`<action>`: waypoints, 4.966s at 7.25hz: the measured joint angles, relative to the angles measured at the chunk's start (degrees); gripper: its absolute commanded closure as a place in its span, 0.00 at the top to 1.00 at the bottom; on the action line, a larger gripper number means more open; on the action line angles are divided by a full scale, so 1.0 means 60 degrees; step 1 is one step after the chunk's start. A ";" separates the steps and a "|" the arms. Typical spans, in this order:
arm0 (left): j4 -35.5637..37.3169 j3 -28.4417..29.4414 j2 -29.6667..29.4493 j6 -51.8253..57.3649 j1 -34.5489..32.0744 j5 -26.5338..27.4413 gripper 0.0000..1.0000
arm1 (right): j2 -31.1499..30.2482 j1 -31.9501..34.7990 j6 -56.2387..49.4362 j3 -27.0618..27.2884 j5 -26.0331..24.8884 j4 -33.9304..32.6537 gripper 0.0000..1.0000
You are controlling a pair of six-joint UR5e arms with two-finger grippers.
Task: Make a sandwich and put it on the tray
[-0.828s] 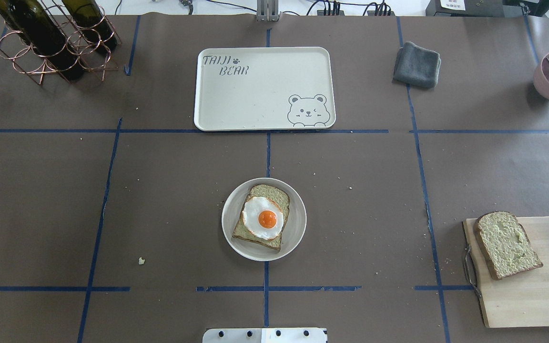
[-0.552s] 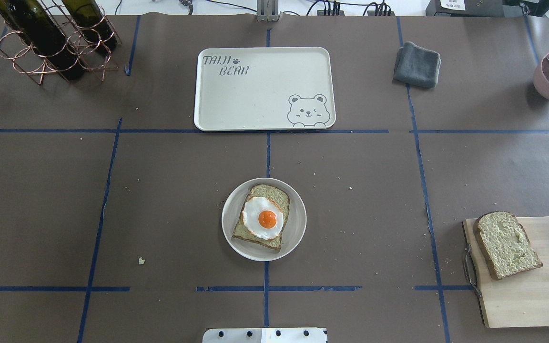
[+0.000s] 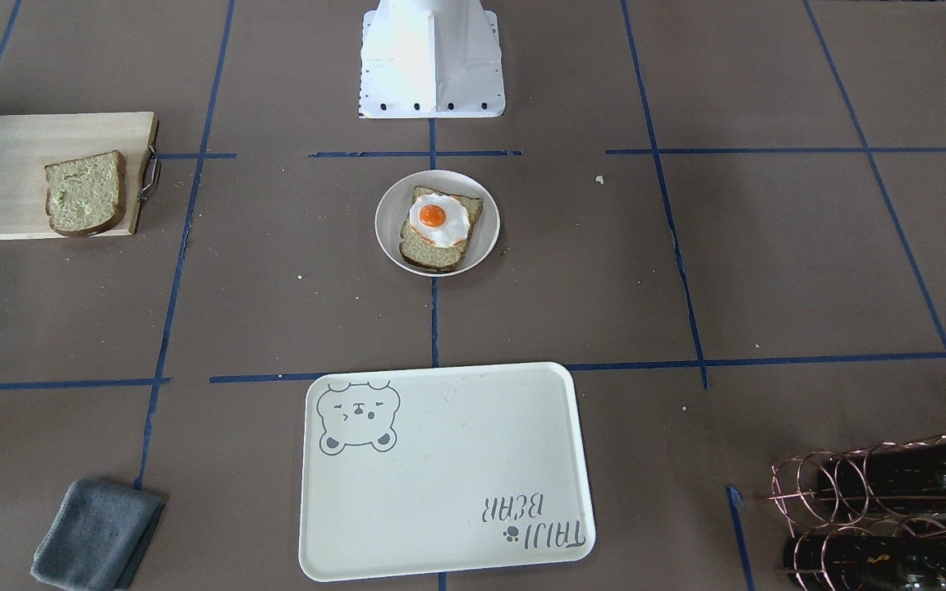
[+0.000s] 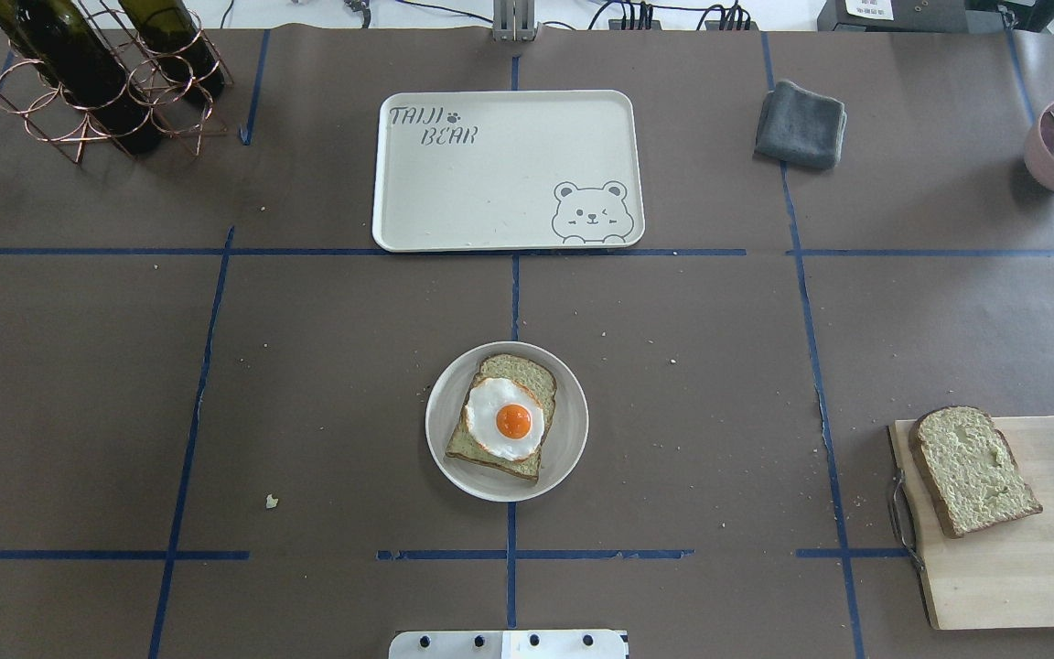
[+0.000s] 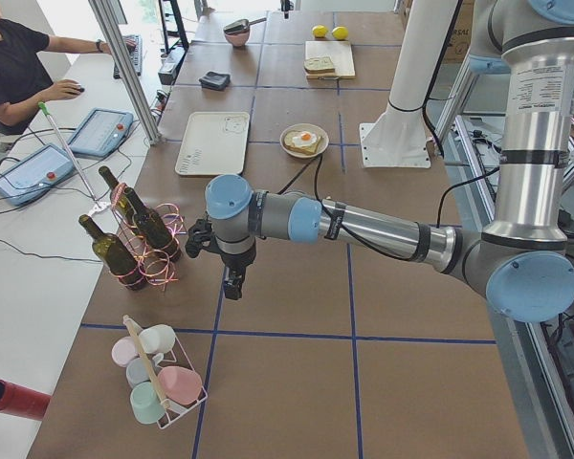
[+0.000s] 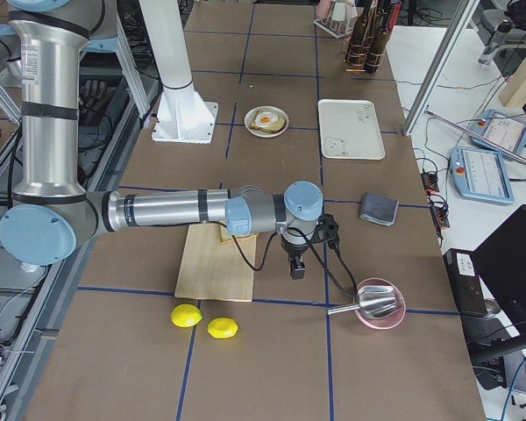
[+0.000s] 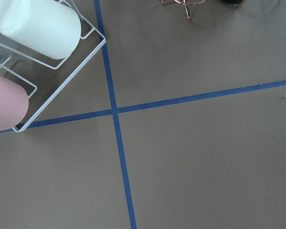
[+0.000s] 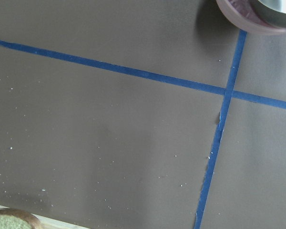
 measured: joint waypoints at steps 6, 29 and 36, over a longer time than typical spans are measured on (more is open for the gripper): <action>-0.0929 -0.0149 0.0047 -0.0108 0.0438 -0.0948 1.00 | -0.2007 -0.3247 0.5349 0.0015 -0.0915 0.6164 0.85; -0.0938 -0.0371 0.0044 -0.0746 0.0484 -0.0960 1.00 | -0.0839 -0.4462 1.0364 0.0615 0.1230 0.8084 0.00; -0.0938 -0.0495 0.0034 -0.0746 0.0483 -0.0964 1.00 | 0.3932 -0.7753 1.7129 0.0154 -0.2455 0.7986 0.00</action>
